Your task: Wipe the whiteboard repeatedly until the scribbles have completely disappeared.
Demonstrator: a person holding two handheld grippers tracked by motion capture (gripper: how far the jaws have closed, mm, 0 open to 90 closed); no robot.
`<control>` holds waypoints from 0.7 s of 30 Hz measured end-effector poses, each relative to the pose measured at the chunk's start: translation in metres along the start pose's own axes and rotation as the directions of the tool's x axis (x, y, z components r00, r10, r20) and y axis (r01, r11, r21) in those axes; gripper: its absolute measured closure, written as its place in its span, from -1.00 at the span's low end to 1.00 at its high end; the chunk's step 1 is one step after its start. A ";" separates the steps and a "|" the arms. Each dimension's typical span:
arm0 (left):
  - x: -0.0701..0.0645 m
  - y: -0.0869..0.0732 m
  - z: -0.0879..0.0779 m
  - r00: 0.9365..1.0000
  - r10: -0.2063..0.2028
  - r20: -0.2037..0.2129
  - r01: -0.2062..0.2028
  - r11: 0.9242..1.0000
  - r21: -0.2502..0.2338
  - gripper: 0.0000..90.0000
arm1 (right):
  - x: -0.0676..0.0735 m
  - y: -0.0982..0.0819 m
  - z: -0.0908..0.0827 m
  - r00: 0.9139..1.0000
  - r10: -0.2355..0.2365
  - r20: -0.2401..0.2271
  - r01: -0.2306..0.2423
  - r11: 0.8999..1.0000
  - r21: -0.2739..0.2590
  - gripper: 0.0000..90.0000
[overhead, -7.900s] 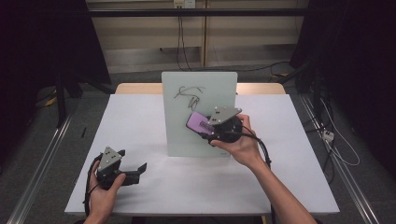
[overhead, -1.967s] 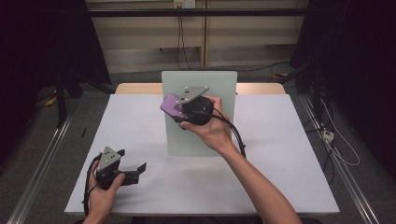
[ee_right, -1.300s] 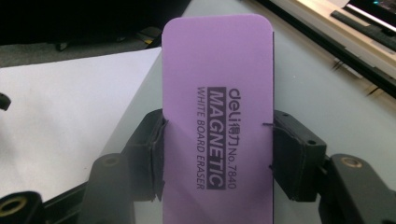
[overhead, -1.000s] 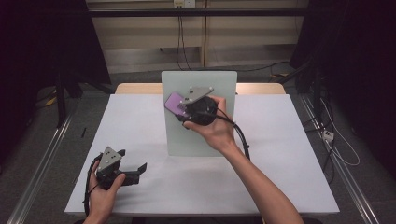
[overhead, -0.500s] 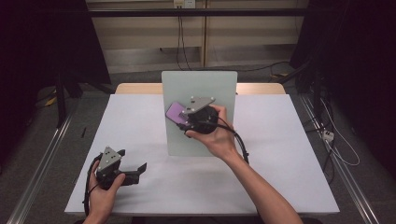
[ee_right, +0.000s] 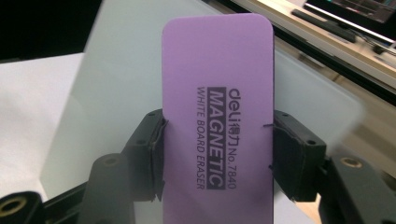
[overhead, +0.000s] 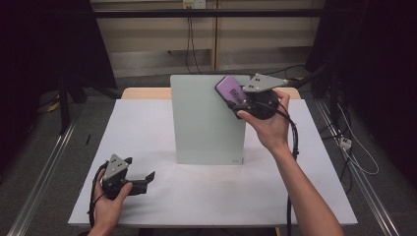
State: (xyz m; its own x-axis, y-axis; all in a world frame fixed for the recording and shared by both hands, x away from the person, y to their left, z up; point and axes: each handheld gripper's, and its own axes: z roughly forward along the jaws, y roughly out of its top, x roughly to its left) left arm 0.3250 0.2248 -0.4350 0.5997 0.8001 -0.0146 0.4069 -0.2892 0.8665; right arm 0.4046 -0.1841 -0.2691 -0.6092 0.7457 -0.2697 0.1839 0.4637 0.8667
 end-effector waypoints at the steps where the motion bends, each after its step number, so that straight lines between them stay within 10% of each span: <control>1: 0.000 0.000 0.000 1.000 -0.001 0.004 0.001 1.000 0.001 -0.89 | -0.001 -0.002 -0.002 1.000 -0.002 0.005 0.002 1.000 0.004 -0.07; 12: -0.002 -0.001 0.000 1.000 -0.002 0.002 0.002 1.000 0.008 -0.89 | 0.029 -0.059 0.007 0.994 -0.017 -0.110 0.030 0.993 0.113 -0.07; 21: 0.002 -0.003 -0.001 1.000 -0.014 0.007 0.014 1.000 0.002 -0.89 | 0.047 -0.073 0.015 0.978 0.005 -0.208 0.022 0.991 0.130 -0.07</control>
State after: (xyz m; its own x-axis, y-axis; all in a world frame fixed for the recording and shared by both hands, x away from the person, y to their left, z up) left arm 0.3244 0.2276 -0.4368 0.5989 0.8002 -0.0302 0.4162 -0.2789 0.8654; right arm 0.3743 -0.1758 -0.3510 -0.7553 0.6324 -0.1721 0.2692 0.5388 0.7983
